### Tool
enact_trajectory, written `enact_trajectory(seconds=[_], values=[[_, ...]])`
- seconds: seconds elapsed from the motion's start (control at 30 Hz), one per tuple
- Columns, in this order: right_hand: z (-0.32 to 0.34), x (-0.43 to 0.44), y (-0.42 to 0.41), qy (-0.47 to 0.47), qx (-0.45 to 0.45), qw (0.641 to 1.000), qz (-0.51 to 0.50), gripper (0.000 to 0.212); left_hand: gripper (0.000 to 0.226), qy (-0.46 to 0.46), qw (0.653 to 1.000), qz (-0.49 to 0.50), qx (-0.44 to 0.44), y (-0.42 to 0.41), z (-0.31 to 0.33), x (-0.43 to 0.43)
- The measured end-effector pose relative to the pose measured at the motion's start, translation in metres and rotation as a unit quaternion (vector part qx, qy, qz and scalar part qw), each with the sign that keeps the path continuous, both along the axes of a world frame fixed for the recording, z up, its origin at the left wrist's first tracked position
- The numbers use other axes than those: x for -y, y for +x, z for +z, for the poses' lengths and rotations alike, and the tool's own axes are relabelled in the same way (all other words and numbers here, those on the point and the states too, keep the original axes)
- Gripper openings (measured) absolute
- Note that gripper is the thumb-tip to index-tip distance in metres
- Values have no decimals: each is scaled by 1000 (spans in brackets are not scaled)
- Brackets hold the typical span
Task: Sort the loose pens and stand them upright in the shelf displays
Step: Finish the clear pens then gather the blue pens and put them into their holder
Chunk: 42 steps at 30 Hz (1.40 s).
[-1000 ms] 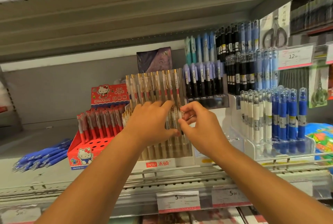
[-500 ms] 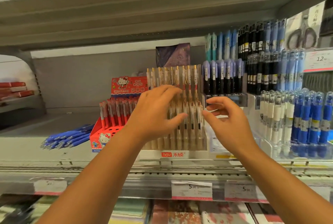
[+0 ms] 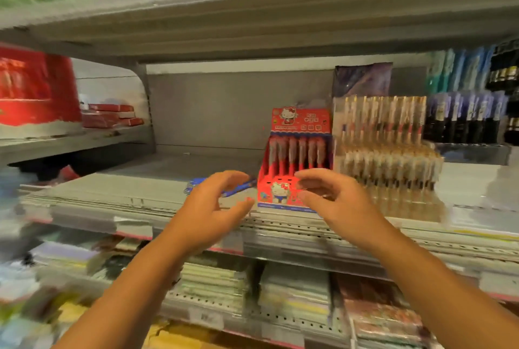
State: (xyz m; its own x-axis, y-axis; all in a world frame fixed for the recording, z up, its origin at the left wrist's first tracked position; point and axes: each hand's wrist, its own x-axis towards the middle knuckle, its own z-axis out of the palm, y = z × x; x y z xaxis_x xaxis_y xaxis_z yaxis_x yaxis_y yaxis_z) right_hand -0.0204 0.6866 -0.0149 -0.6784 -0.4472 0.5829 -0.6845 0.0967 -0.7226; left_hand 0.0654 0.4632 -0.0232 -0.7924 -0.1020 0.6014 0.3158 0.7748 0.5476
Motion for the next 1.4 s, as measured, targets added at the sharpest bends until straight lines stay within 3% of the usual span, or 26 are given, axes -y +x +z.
enact_trajectory(seconds=[0.33, 0.5, 0.7, 0.8, 0.9, 1.0, 1.13, 1.27, 1.4], values=[[-6, 138, -4, 55, 8, 998, -21, 20, 35, -16, 997, 40, 69, 21, 15, 114], [8, 182, -39, 136, 10, 989, -52, 19, 33, -12, 990, 65, 124, -22, 22, 149], [18, 222, -92, 211, 26, 974, -85, 17, 50, -37, 975, 47, 214, -101, 29, 176], [29, 244, -112, 298, 35, 950, -86, 19, 61, -85, 955, 38, 280, -139, 32, 187], [46, 264, -126, 396, 7, 910, -123, 23, 50, -118, 932, 35, 341, -169, 35, 195], [53, 276, -137, 481, 13, 857, -184, 24, 69, -124, 900, 26, 418, -188, 32, 197], [44, 283, -148, 538, 146, 794, -242, 24, 88, -174, 854, -25, 489, -208, 31, 193], [34, 286, -157, 512, 229, 785, -263, 32, 70, -136, 836, -102, 521, -224, 29, 202], [29, 295, -164, 477, 227, 804, -271, 25, 47, -93, 834, -165, 518, -239, 20, 219]])
